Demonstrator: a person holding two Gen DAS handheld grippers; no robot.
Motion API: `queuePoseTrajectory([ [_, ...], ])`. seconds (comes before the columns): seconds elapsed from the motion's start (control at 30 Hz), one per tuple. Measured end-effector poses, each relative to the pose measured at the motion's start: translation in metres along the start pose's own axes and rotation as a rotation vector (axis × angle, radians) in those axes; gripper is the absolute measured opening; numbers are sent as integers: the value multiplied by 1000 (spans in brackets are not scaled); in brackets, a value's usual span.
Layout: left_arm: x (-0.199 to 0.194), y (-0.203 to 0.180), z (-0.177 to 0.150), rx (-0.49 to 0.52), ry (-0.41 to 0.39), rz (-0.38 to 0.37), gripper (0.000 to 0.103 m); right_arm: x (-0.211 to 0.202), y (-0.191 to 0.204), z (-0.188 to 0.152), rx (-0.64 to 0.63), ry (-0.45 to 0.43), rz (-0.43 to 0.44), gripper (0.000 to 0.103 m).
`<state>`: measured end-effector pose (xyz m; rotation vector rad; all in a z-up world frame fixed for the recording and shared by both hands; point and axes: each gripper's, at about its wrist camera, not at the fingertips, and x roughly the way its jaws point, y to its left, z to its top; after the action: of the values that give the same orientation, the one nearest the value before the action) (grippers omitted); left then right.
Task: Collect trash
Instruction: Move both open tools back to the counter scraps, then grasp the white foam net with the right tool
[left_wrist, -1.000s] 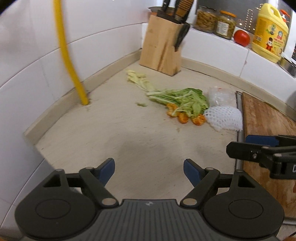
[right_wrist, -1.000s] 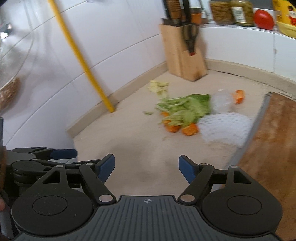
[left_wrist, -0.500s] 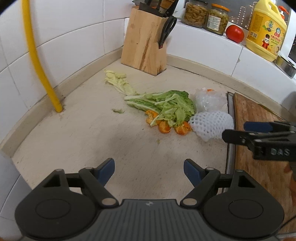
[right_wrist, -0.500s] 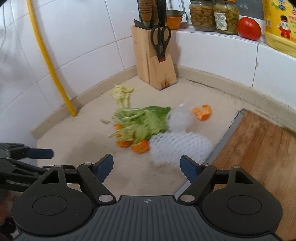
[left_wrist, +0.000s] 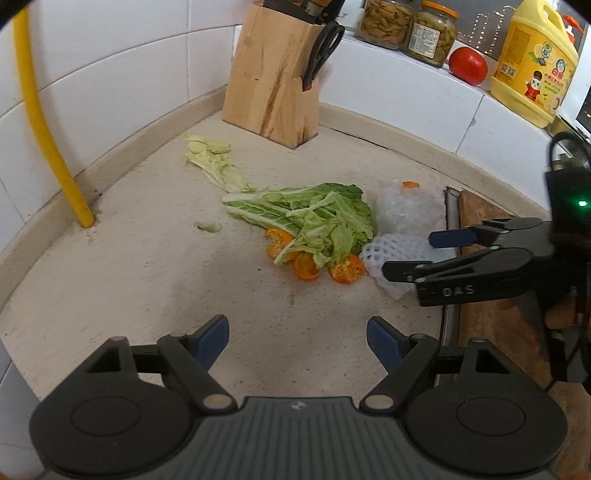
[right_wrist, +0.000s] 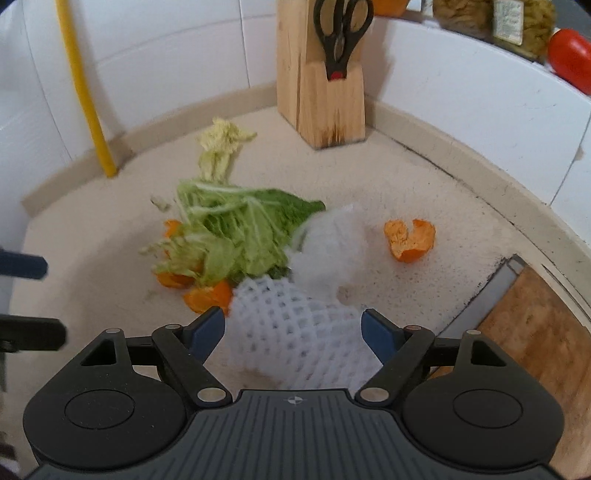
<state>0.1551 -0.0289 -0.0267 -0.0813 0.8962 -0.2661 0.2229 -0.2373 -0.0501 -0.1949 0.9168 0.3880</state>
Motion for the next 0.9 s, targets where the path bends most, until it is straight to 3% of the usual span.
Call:
queuePoseTrajectory([
  [0.1,2,-1,0,12,6,-4,77,-3,-2,-1,16,1,11,72],
  [0.17,2,-1,1,11,8,-12,77,-10,-3,-1,25,6,15,49],
  [0.2,2,-1,1,9,8,-17,77,-14,-4,-3,35,9,30,44],
  [0.23,1,0,1,7,7,-22,77,-18,-6,-4,53,16,58,31],
  [0.27,1,0,1,7,5,-25,77,-23,-7,-5,76,17,84,26],
  [0.47,-4,1,5,4,-16,-63,78,-67,-4,-20,185,-52,205,25],
  [0.67,11,7,29,-35,-35,-98,78,-80,-7,-28,238,-84,232,25],
  [0.8,23,4,49,60,-88,-69,78,-78,-12,-34,268,-83,250,26],
  [0.9,38,2,66,150,-72,-75,78,-77,-16,-38,290,-84,261,30],
])
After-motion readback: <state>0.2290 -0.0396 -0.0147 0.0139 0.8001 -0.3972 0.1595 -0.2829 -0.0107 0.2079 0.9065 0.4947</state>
